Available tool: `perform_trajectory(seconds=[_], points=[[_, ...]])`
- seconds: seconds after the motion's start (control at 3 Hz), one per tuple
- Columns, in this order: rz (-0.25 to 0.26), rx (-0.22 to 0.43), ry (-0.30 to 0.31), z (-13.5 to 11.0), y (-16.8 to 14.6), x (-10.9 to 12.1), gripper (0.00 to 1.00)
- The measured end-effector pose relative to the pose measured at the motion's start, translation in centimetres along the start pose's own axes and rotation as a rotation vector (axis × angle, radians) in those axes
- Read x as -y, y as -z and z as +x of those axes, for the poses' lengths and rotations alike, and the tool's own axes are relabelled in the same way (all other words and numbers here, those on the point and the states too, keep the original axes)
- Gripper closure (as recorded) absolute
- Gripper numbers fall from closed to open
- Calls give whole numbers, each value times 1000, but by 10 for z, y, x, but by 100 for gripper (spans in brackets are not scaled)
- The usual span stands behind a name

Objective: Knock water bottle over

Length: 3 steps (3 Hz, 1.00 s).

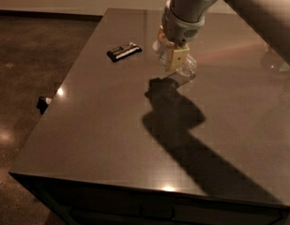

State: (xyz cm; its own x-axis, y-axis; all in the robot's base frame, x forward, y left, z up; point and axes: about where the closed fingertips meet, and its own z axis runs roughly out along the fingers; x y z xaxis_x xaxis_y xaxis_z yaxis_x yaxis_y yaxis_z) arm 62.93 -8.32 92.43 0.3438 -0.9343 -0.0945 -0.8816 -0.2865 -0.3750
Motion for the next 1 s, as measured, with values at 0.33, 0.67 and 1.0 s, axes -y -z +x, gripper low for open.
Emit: perform_trajectory(seconds=[0.33,0.67,1.0], points=[[-48,-52,63,7,-14,-18,100],[-107,-74,136,5,-24,-34,86],[-170,-86,201,0,-32,-45,63]])
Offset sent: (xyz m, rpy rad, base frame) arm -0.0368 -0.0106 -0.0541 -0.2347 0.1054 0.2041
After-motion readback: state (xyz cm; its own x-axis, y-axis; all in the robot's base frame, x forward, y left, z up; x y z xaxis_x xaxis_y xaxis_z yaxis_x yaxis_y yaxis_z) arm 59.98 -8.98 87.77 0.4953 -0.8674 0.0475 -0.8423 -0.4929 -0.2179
